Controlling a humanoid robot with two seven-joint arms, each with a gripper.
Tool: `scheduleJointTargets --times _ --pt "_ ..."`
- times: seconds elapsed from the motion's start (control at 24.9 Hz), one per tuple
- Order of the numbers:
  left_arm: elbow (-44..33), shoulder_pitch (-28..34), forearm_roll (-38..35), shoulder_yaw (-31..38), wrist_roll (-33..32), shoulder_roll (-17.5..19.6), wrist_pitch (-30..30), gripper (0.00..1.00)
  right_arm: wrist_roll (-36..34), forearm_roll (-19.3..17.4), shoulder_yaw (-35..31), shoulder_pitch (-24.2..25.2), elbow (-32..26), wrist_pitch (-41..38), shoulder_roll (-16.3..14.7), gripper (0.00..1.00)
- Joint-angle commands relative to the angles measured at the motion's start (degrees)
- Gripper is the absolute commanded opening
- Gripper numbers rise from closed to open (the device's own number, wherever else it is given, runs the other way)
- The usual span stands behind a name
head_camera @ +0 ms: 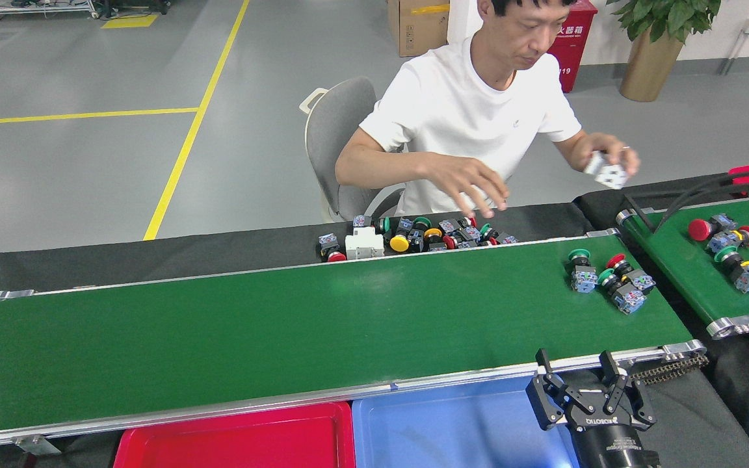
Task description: Pick switch part from conveyor to tray
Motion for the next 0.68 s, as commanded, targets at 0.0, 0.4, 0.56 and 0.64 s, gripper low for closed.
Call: scheduleJointTargets --times 0.0,0.4,0.56,0.64 --pt "-0.5 -0.1 0.2 0.1 0.5 0.7 0.2 1.00 2.4 0.2 -0.3 -2.6 2.3 4.1 -0.5 0.98" --pt "-0.5 0.0 -0.1 -0.1 0.5 0.7 0.1 1.00 2.5 -0.4 -0.6 -20.7 24.6 7.4 -1.3 0.98" --pt "-0.5 -0.1 -0.2 -0.1 0.5 0.7 0.1 1.00 2.5 -0.4 0.2 -23.0 27.5 7.3 -0.6 0.98" --pt "-0.5 -0.1 -0.2 -0.2 0.5 0.6 0.1 1.00 2.4 -0.4 0.7 -23.5 28.9 7.1 -0.5 0.98"
